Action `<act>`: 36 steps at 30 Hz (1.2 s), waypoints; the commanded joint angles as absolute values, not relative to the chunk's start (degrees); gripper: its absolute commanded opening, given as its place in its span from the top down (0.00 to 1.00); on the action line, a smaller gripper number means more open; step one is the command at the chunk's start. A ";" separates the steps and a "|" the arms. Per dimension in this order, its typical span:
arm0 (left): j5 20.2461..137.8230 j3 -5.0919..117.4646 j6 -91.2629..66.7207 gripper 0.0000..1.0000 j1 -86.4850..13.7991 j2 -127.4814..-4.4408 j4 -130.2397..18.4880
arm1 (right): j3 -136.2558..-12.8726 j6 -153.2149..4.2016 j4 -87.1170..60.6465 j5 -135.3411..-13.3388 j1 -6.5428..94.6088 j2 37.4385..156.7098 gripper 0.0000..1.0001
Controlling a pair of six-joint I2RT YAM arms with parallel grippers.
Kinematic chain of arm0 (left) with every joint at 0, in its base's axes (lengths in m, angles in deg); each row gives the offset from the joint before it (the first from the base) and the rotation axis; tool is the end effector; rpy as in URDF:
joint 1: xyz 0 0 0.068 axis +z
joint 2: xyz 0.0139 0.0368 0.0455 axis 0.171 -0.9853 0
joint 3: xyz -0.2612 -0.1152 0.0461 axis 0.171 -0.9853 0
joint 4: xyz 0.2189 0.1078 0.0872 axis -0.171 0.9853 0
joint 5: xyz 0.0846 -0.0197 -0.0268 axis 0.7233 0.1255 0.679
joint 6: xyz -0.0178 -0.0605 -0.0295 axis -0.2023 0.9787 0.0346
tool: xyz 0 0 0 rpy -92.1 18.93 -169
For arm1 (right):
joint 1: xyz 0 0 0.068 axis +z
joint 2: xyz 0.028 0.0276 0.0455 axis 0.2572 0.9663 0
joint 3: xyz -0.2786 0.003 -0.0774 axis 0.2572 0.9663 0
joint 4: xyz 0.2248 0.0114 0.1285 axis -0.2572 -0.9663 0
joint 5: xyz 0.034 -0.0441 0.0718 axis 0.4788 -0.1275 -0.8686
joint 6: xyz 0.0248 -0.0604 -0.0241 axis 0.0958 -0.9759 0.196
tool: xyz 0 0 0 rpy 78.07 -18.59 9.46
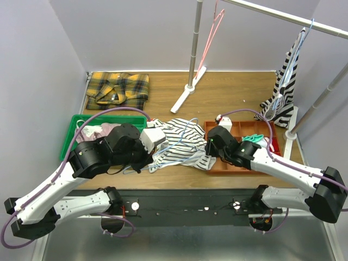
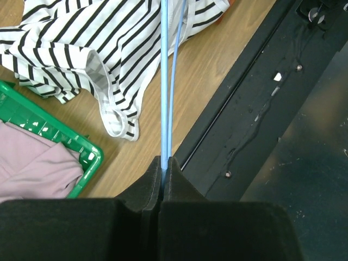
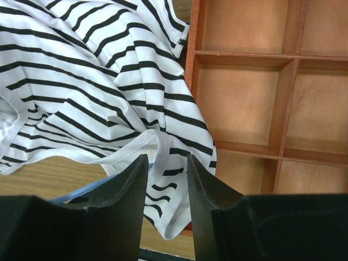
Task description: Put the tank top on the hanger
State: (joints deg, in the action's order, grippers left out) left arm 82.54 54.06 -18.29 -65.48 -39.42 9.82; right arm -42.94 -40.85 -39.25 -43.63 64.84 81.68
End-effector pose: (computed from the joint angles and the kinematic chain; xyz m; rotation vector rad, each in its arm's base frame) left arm 0.0729 -0.1149 0.3806 1.0527 2.1504 -0.6229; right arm 0.1686 0.1662 0.2415 -0.0117 2.3469 0.2960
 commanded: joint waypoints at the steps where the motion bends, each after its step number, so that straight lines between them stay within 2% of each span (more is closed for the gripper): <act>1: 83.17 55.47 -18.31 1.00 -65.83 -38.63 10.48 | -42.96 -40.71 -37.87 -44.11 65.44 82.79 0.57; 9: 82.20 55.56 -18.31 1.00 -65.83 -37.32 10.56 | -42.26 -40.45 -37.95 -44.55 65.88 83.23 0.58; 12: 81.67 55.47 -18.31 1.00 -65.92 -37.22 10.56 | -41.82 -40.10 -37.51 -44.46 65.88 83.40 0.64; 14: 81.50 55.21 -18.23 1.00 -65.92 -37.05 10.39 | -41.65 -39.58 -37.08 -44.72 65.80 83.84 0.74; 18: 81.06 54.94 -18.14 1.00 -65.92 -37.22 9.95 | -42.60 -39.57 -36.54 -44.64 65.88 84.37 0.80; 23: 81.05 53.89 -18.14 1.00 -65.92 -37.22 9.07 | -44.89 -40.27 -37.86 -43.94 65.80 83.93 0.99; 36: 84.38 51.96 -17.09 1.00 -65.92 -34.50 3.10 | -54.82 -43.00 -41.81 -44.99 65.88 82.96 0.99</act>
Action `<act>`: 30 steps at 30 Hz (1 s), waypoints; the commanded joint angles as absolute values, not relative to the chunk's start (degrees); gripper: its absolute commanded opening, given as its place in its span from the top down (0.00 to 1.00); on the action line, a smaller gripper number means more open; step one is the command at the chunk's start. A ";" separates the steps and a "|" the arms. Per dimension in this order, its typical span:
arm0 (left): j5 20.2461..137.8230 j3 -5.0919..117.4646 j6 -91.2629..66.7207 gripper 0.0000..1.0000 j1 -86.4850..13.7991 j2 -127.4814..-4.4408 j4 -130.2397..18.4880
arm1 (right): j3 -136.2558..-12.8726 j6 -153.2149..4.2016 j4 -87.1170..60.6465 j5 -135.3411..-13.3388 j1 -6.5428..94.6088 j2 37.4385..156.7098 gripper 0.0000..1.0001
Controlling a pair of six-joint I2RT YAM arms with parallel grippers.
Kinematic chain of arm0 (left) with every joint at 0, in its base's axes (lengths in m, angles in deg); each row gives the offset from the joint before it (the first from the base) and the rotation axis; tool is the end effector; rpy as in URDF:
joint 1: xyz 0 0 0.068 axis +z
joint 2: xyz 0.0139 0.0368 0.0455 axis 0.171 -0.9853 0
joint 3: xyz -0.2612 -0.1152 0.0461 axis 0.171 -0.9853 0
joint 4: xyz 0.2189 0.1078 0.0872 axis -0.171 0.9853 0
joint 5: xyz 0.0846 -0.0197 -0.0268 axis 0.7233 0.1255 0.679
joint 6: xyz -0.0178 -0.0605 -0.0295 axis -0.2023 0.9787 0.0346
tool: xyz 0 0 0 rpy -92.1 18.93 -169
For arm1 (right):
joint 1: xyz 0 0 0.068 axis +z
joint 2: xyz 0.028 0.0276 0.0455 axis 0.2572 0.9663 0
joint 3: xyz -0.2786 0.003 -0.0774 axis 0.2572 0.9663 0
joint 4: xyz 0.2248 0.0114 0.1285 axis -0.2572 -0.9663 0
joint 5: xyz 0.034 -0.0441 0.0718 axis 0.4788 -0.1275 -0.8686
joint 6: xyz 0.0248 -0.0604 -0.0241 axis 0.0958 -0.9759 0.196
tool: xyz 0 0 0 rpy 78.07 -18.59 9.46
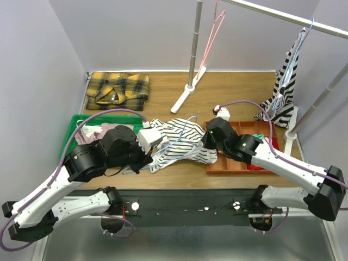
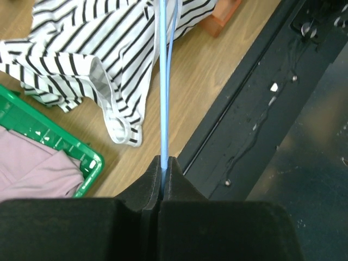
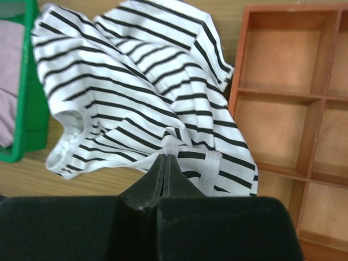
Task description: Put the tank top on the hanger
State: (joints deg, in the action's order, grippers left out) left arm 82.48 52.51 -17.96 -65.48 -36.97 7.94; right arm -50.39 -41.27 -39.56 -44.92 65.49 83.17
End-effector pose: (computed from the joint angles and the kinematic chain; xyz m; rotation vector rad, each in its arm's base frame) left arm 0.0689 -0.1092 0.3805 1.0290 2.1095 -0.6492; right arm 0.1773 0.1828 0.2787 -0.0177 2.2827 0.4015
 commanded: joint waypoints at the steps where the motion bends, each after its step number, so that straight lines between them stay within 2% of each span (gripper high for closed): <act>1: 84.57 51.61 -16.91 1.00 -65.92 -34.24 2.66 | -55.44 -43.17 -41.99 -44.82 65.88 82.88 0.99; 10: 84.49 46.95 -12.87 1.00 -65.92 -33.54 -6.56 | -58.61 -44.50 -45.86 -40.25 65.88 79.10 0.99; 24: 85.19 29.55 0.57 1.00 -65.92 -38.98 -39.95 | -55.19 -44.50 -48.06 -37.26 65.88 73.74 0.99; 30: 89.22 25.59 0.07 1.00 -69.16 -45.04 -50.24 | -53.51 -44.41 -47.97 -35.85 65.88 73.74 0.99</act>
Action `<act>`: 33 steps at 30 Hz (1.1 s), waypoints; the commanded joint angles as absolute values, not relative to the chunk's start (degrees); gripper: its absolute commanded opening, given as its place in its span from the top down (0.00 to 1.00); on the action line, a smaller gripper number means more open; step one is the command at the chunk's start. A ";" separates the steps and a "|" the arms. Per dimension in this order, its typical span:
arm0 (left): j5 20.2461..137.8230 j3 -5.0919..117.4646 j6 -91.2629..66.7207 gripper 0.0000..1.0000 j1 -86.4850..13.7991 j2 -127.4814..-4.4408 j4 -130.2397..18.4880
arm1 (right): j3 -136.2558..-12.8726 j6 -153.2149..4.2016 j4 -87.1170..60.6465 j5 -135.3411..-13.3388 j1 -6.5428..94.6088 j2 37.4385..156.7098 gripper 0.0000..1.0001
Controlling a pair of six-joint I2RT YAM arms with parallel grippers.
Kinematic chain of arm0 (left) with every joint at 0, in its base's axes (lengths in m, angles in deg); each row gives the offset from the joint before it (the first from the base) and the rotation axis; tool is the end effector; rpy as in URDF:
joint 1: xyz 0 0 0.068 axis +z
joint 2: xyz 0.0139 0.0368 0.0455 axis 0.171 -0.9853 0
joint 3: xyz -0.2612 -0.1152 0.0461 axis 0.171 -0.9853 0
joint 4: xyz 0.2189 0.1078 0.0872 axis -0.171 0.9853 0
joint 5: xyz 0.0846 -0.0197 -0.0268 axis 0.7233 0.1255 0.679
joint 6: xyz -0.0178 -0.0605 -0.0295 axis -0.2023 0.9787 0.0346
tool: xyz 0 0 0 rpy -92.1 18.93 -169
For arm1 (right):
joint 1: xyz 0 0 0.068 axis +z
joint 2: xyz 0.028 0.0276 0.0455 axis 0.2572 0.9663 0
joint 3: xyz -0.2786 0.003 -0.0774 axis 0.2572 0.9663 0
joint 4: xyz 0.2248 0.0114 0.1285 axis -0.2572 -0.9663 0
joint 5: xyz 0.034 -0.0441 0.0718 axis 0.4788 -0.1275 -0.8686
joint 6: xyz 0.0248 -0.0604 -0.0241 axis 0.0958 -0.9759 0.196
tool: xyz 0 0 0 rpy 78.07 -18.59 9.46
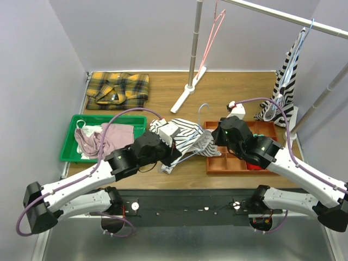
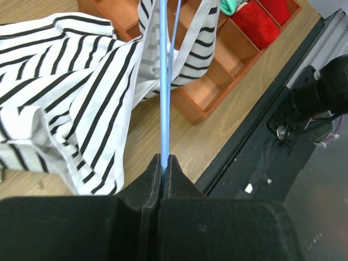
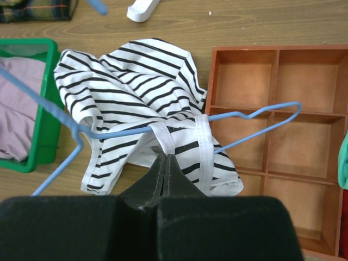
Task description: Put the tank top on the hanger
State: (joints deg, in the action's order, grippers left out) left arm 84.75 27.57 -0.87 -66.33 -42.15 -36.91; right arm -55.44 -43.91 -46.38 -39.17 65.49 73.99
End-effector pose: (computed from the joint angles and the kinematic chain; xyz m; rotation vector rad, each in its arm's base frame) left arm 0.1152 -0.1785 0.3041 0.6428 2.0312 -0.9055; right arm 0.1576 0.1507 0.3337 0.0240 2.1320 0.3883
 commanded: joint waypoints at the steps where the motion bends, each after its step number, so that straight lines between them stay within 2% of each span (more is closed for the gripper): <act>1: 90.10 24.89 -0.29 1.00 -70.04 -45.74 -51.82 | -53.16 -44.41 -47.88 -35.59 65.88 74.09 0.99; 6: 89.76 21.11 -1.35 1.00 -70.93 -48.56 -61.50 | -52.98 -44.41 -47.71 -34.45 65.88 74.97 0.99; 9: 89.93 19.62 -1.88 1.00 -71.37 -50.84 -64.66 | -52.89 -45.02 -47.62 -33.39 65.88 75.14 0.93; 12: 91.59 18.91 -2.67 1.00 -71.72 -52.51 -66.43 | -53.42 -45.90 -48.15 -33.04 65.88 75.41 0.80; 13: 91.69 18.82 -2.84 1.00 -71.72 -52.95 -66.52 | -53.51 -46.25 -48.06 -33.30 65.88 75.32 0.71; 15: 92.04 19.08 -3.11 1.00 -71.72 -53.92 -66.69 | -53.69 -48.09 -48.06 -34.52 65.88 74.54 0.63; 16: 92.30 19.17 -3.11 1.00 -71.72 -54.19 -66.61 | -53.69 -48.36 -47.80 -34.79 65.88 74.09 0.56; 19: 92.05 19.87 -3.37 1.00 -71.72 -55.85 -65.81 | -52.72 -51.08 -45.17 -36.63 65.88 71.63 0.45; 26: 89.85 21.46 -4.34 1.00 -71.72 -57.88 -63.80 | -53.86 -56.35 -37.52 -39.72 65.88 73.90 0.42; 33: 88.79 22.95 -6.36 1.00 -71.89 -58.76 -61.16 | -54.83 -57.85 -34.97 -33.14 65.88 80.59 0.43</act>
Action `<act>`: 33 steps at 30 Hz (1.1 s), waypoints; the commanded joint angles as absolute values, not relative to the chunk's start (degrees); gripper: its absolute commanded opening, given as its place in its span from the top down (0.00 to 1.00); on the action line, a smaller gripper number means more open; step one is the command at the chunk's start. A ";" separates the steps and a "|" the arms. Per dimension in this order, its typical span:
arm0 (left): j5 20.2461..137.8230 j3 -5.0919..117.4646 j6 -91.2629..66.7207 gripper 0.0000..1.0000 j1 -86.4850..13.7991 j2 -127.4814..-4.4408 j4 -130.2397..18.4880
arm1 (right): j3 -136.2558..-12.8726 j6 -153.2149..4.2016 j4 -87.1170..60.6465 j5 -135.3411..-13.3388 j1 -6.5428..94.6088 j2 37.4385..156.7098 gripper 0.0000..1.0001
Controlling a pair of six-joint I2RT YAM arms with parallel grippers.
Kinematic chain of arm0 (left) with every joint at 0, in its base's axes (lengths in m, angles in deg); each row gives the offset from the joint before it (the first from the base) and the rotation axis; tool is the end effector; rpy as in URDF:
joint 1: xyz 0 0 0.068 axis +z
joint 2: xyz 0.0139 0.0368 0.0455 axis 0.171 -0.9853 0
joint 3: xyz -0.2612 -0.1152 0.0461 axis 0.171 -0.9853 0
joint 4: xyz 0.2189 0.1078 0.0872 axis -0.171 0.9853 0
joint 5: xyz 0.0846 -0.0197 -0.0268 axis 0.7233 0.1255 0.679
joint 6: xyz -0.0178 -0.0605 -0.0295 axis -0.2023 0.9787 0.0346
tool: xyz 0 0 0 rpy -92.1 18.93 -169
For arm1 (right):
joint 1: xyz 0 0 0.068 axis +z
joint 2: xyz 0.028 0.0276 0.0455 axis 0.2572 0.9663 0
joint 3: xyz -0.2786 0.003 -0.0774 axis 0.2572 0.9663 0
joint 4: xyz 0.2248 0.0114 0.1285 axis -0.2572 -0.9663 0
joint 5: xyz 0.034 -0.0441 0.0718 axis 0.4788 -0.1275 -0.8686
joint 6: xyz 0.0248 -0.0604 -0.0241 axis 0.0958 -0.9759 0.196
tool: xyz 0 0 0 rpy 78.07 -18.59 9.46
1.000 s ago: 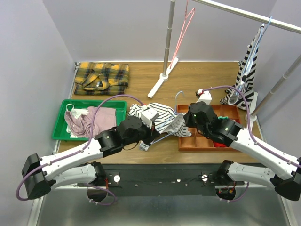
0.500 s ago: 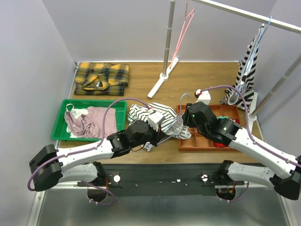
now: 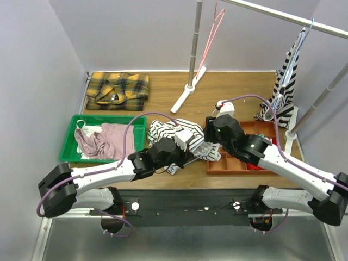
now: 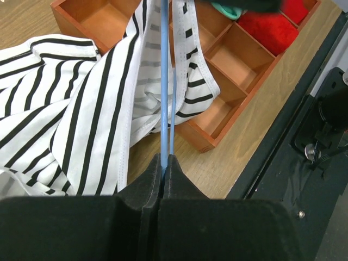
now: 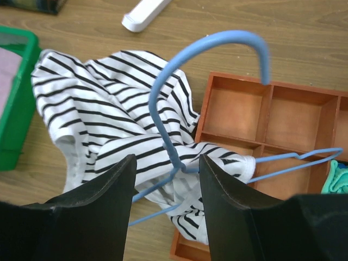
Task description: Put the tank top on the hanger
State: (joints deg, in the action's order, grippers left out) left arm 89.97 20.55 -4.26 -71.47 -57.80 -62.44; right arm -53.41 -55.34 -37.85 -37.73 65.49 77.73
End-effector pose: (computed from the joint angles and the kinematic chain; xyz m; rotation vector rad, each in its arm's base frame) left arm 0.1314 -0.2376 0.2512 0.7092 1.9366 -0.8681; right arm 0.1731 0.1675 0.3234 -0.1528 2.0660 0.2816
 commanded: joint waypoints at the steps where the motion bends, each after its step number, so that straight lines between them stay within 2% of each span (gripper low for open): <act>1: 88.44 23.13 -6.53 1.00 -71.89 -58.93 -60.89 | -54.65 -58.29 -34.44 -32.52 65.88 80.85 0.43; 6: 88.09 24.01 -7.50 1.00 -72.51 -59.90 -59.14 | -53.51 -60.31 -31.19 -30.23 65.88 81.30 0.51; 10: 89.05 24.09 -7.59 1.00 -72.69 -60.34 -58.26 | -52.02 -60.75 -29.43 -30.05 65.80 80.86 0.73; 11: 89.40 24.18 -7.50 1.00 -72.69 -60.34 -57.82 | -51.76 -60.93 -29.34 -30.22 65.88 80.86 0.84; 13: 89.76 24.45 -6.72 1.00 -72.68 -60.43 -57.38 | -51.23 -61.28 -28.99 -30.84 65.88 80.68 0.99; 16: 90.63 25.94 -5.49 1.00 -72.60 -61.04 -55.62 | -50.00 -61.19 -28.29 -30.05 65.88 80.24 0.99; 19: 92.92 27.52 -2.77 0.78 -72.69 -61.57 -53.86 | -49.03 -60.41 -28.28 -27.68 65.88 80.24 0.99; 20: 93.18 27.61 -1.02 0.56 -72.69 -61.31 -53.86 | -48.77 -60.14 -28.28 -27.07 65.88 80.24 0.99; 22: 94.50 27.79 1.19 0.45 -72.69 -60.43 -53.86 | -48.33 -59.35 -28.20 -25.58 65.88 80.68 0.99; 23: 95.02 27.61 2.07 0.36 -72.69 -59.12 -52.64 | -48.24 -59.00 -28.20 -25.22 65.88 80.77 0.99; 26: 100.55 28.13 6.81 0.30 -72.60 -55.52 -48.00 | -48.06 -58.12 -27.93 -24.07 65.88 81.73 0.99; 30: 109.16 28.66 13.57 0.32 -72.07 -51.38 -38.94 | -48.15 -58.11 -27.58 -24.07 65.80 82.17 0.99; 33: 111.38 27.88 17.97 0.34 -70.23 -49.27 -33.57 | -48.06 -58.47 -27.84 -23.46 65.80 82.09 0.99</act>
State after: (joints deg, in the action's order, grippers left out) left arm 102.56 26.87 9.40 -71.95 -52.25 -43.93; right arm -49.43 -60.79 -27.23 -26.01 65.82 81.47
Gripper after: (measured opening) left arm 0.679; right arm 0.047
